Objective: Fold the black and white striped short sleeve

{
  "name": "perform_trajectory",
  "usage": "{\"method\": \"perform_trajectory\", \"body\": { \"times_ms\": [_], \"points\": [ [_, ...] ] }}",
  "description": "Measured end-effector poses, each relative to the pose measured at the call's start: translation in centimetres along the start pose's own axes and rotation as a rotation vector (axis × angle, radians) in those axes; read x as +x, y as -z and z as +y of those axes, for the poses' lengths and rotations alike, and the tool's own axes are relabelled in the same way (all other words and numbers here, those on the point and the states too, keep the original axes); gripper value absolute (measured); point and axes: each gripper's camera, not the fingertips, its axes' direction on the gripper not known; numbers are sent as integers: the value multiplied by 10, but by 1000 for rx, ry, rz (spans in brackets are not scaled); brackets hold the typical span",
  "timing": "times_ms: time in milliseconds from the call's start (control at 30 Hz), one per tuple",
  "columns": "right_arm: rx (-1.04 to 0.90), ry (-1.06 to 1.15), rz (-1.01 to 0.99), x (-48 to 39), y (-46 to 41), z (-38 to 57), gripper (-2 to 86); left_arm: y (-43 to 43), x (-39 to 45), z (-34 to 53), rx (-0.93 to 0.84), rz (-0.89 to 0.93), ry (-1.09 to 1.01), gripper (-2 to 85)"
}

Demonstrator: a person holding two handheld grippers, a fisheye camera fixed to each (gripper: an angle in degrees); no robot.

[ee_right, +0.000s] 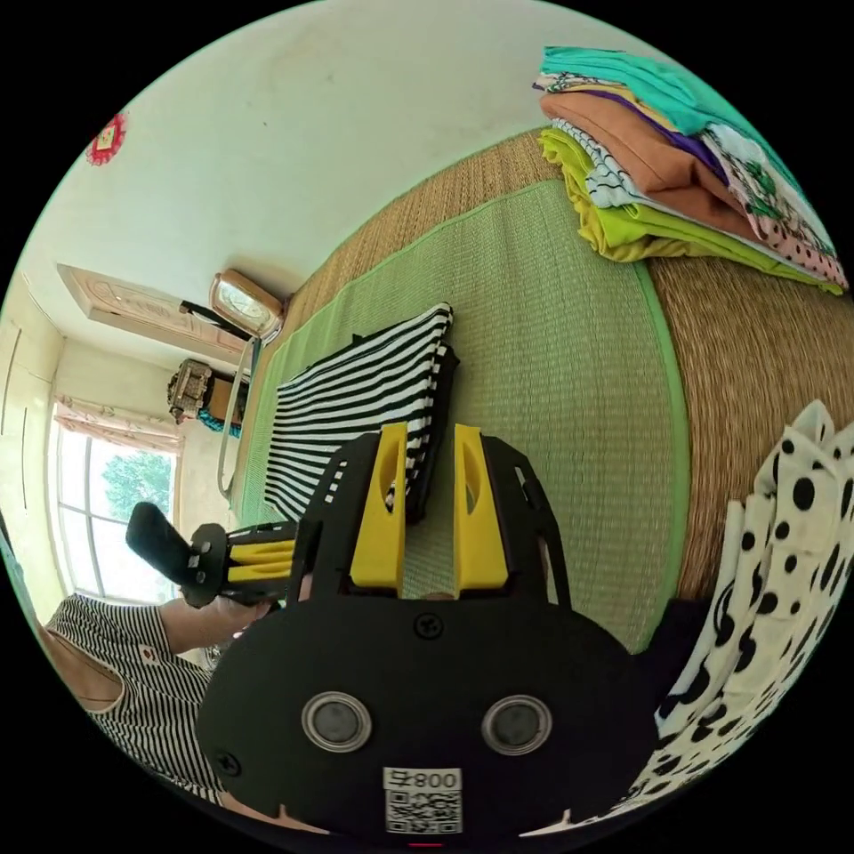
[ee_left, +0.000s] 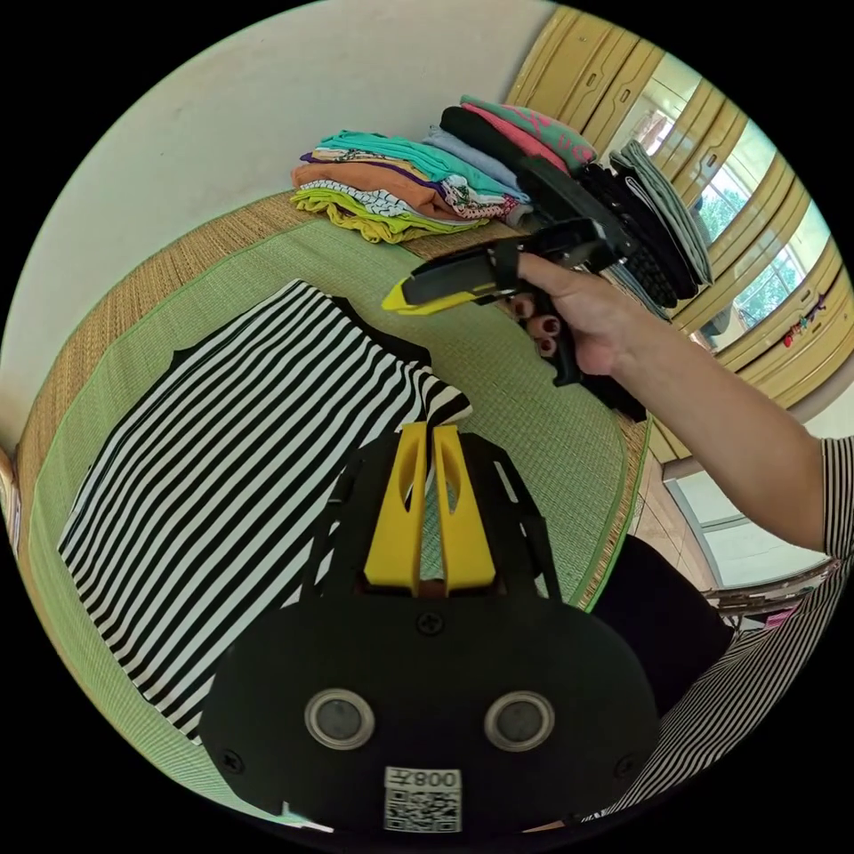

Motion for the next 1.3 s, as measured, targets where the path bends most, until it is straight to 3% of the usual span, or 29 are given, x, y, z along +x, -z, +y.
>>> {"method": "perform_trajectory", "body": {
  "times_ms": [267, 767, 1300],
  "points": [
    [-40, -4, 129, -19, -41, -71, 101, -22, -1, -4, 16, 39, 12, 11],
    [-64, 2, 205, -42, -73, -101, 78, -40, -3, -10, 11, 65, 27, 11],
    [-63, -34, 134, -43, -97, -114, 32, 4, -25, 1, 47, 113, 59, 10]
  ]
}}
